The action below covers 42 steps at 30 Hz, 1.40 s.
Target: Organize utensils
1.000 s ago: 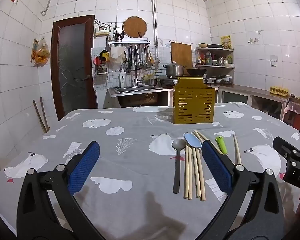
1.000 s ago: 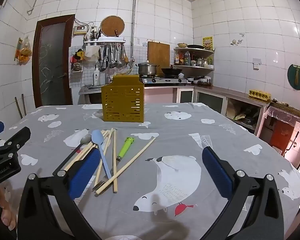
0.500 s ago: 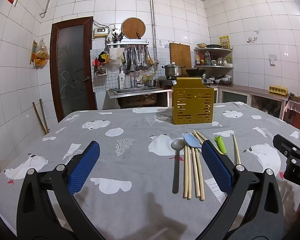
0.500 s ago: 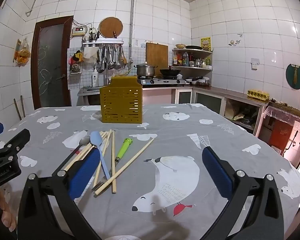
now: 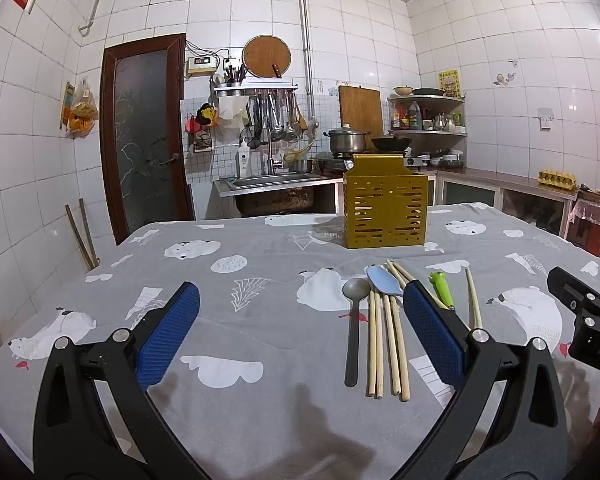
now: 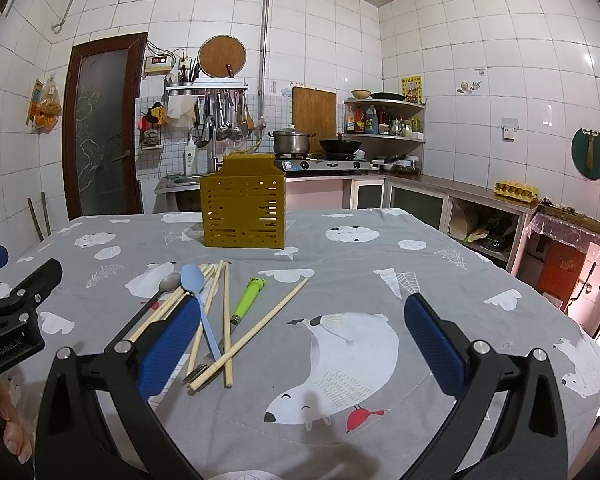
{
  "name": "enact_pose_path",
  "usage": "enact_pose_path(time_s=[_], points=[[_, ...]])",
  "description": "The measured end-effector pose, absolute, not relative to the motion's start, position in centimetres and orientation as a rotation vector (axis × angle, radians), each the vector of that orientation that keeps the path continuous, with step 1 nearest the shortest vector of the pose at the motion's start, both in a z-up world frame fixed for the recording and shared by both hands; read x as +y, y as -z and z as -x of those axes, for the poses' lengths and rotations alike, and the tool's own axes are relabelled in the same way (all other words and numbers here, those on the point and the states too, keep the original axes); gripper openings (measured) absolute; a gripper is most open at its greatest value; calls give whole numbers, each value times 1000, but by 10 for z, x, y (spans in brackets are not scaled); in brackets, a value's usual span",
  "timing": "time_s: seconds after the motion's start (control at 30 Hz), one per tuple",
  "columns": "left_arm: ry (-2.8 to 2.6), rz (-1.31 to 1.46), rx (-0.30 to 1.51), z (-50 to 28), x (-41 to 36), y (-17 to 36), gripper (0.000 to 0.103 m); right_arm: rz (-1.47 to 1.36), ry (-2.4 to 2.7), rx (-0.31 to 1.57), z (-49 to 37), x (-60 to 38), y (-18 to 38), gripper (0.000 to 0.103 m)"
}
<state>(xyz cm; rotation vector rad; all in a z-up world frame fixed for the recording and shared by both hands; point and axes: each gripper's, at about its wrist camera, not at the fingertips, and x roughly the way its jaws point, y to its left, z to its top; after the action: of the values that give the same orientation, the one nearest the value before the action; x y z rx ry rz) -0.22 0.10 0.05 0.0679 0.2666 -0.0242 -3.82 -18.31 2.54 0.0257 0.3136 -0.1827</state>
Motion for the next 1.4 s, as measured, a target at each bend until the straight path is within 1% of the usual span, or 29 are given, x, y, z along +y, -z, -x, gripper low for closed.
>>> enact_pose_path(time_s=[1.4], points=[[26,-71,269,2,0,0,98,-32,188,298,42,-179,-27,100]])
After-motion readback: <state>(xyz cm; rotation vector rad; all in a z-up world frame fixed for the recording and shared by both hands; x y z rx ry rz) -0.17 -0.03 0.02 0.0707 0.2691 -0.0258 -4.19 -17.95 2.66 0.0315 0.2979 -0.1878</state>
